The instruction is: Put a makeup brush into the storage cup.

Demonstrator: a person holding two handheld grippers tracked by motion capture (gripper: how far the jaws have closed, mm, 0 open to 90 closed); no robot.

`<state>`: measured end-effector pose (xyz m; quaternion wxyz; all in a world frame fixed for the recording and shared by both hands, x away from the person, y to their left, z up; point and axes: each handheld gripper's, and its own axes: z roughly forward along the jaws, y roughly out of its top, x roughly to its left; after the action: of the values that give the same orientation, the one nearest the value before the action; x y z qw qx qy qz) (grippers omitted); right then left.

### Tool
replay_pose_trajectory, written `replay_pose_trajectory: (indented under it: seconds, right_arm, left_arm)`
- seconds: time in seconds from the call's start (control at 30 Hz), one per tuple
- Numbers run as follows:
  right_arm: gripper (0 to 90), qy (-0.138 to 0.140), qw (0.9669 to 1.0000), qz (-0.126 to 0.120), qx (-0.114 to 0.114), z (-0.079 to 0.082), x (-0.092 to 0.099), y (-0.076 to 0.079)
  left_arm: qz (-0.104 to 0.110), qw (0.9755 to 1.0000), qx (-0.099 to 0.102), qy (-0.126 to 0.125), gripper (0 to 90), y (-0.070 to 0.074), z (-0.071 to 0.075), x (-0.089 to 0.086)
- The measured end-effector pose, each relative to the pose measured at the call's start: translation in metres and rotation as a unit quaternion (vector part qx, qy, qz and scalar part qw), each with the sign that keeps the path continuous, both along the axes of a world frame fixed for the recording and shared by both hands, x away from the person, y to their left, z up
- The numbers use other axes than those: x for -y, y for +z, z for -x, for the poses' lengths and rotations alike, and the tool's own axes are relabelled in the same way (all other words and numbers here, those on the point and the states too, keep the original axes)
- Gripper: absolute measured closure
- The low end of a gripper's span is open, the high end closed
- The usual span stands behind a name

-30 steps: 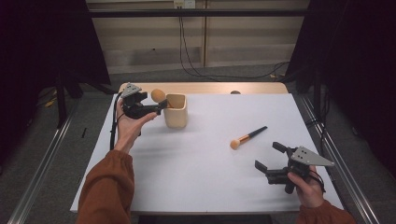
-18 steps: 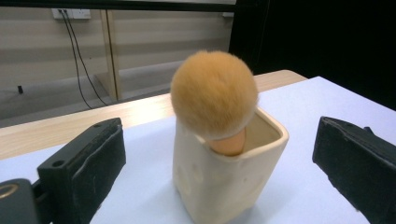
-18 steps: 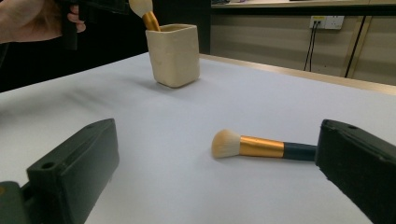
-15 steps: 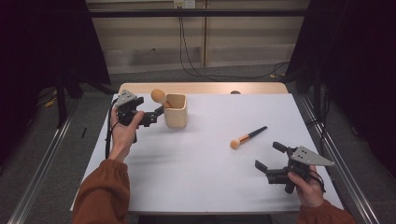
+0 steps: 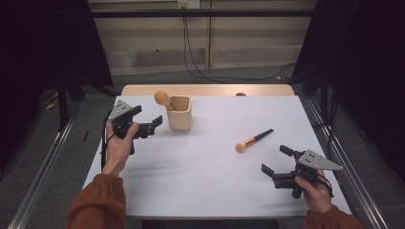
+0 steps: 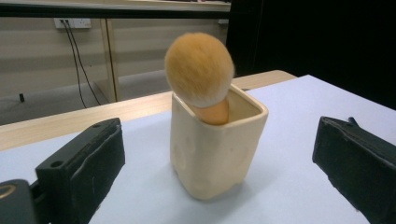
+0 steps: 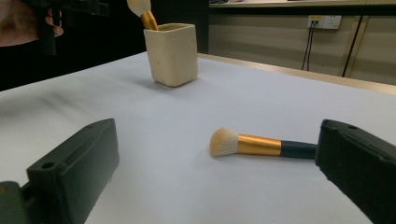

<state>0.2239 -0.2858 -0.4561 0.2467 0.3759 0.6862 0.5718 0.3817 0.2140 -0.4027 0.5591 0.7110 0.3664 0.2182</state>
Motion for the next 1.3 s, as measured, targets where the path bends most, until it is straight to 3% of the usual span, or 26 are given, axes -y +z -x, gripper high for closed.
replay_pose_trajectory:
  seconds: [0.43,0.53,0.7,1.3]
  right_arm:
    - [0.0,-0.002,1.0,0.0,0.0,0.001,0.001,0.0]
    - [0.0,-0.002,1.0,0.0,0.0,0.001,0.0,0.0]
    - [0.0,-0.002,1.0,0.001,0.001,0.001,0.001,0.0]
    - [0.0,-0.001,1.0,0.0,0.0,0.001,0.0,0.0]
  left_arm:
    - [0.009,0.9999,0.0,0.01,2.8,-0.005,0.027,-0.013]
    - [0.001,1.0,0.003,0.009,2.8,-0.006,0.032,-0.015]
    - [0.011,0.9999,0.001,0.011,2.8,-0.007,0.043,-0.015]
    - [-0.015,0.9997,0.006,0.017,2.9,-0.021,0.079,-0.024]
